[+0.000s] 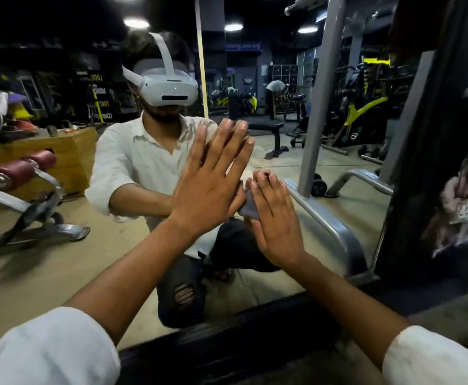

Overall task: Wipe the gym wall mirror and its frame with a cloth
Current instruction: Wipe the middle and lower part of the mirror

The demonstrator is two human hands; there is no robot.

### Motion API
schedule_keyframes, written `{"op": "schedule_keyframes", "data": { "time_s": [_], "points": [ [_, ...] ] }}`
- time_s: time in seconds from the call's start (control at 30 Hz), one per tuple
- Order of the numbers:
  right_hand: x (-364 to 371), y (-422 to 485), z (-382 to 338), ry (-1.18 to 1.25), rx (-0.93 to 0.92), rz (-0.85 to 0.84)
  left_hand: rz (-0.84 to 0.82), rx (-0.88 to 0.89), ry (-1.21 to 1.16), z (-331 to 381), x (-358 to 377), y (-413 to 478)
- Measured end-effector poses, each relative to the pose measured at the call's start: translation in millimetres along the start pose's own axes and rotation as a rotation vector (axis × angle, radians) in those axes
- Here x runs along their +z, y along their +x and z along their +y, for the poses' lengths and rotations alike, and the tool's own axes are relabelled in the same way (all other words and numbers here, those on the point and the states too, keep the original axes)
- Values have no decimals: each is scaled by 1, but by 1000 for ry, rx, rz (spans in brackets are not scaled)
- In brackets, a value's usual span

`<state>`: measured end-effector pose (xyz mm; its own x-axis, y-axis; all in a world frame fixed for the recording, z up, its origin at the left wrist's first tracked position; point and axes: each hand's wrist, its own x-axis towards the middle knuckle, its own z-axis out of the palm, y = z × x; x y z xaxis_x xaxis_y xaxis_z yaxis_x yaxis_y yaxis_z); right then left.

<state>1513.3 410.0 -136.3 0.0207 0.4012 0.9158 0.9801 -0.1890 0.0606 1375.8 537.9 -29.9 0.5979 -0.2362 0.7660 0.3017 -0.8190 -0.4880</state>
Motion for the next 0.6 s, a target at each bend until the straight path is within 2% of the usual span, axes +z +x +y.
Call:
{"op": "schedule_keyframes", "data": {
  "time_s": [0.23, 0.43, 0.5, 0.6],
  "points": [
    [6, -30, -3, -57, -9, -32, -18, 8, 32, 4, 6, -12],
    [3, -59, 26, -141, -67, -114, 13, 5, 34, 3, 9, -14],
    [-6, -61, 42, -158, -6, -120, 38, 6, 31, 3, 10, -14],
    [-22, -40, 63, -116, 159, -8, 104, -9, 12, 2, 8, -10]
  ]
}}
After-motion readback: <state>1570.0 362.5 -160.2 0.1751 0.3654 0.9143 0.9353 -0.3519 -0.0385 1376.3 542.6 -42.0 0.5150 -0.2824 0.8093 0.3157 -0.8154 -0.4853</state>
